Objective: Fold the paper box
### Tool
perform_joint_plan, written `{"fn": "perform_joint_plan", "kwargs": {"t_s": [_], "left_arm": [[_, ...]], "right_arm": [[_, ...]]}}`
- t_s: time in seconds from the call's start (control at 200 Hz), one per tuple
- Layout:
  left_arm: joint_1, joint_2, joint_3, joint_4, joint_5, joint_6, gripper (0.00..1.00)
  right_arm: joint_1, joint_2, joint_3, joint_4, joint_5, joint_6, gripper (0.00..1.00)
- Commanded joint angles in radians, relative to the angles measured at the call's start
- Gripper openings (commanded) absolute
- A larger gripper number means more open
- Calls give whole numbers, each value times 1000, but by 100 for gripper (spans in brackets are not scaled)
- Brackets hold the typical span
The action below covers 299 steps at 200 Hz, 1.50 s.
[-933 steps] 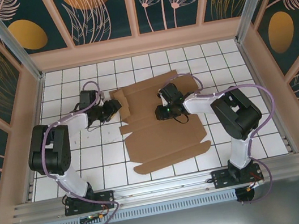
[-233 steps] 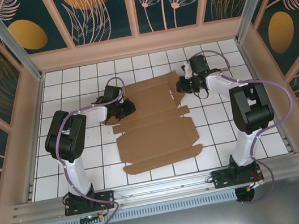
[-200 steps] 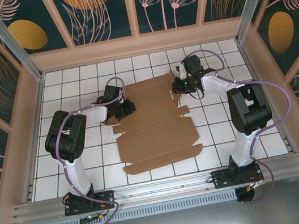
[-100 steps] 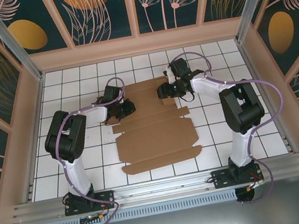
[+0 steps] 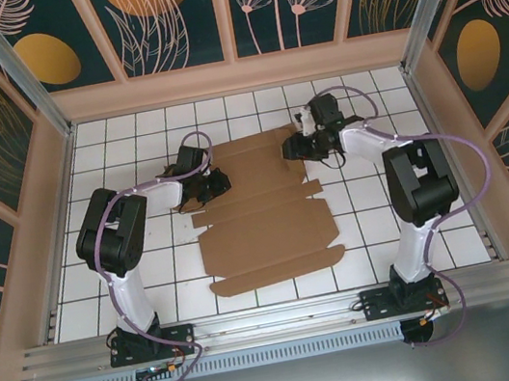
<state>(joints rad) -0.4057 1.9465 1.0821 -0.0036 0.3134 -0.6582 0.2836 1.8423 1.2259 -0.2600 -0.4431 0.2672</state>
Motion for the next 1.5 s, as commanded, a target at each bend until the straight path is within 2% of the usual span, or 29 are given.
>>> {"fn": "perform_joint_plan", "kwargs": {"t_s": [0.0,0.15,0.265,0.38,0.515,0.626,0.766,0.941,1.031,1.246,1.411,1.491], "left_arm": [[1,18,-33,-79,-31,1,16],[1,17,-34,-81,-33,3,16],[1,19,-34,-82,-34,6,16],[1,19,-34,-84,-33,6,17],[1,25,-33,-83,-33,6,16],[1,25,-33,-83,-33,8,16],[1,26,-33,-84,-35,9,16],[1,26,-34,-85,-37,9,16],[1,23,-34,-84,-37,8,16],[2,25,-36,-76,-24,5,16],[1,21,-37,-73,-18,4,16],[1,21,-36,-72,-17,4,16]], "right_arm": [[-64,-41,-58,84,-114,53,37],[-105,-15,-89,110,-127,70,21],[-101,26,-80,93,-102,50,19],[-85,45,-66,52,-1,12,29],[-64,54,-65,28,108,-23,33],[-60,76,-62,19,135,-37,45],[-60,84,-66,27,147,-45,50],[-60,79,-84,37,164,-43,61],[-67,78,-97,52,109,-43,64],[-69,46,-155,153,-189,5,59],[-66,-14,-209,233,-270,54,50],[-56,-36,-214,232,-253,52,47]]}}
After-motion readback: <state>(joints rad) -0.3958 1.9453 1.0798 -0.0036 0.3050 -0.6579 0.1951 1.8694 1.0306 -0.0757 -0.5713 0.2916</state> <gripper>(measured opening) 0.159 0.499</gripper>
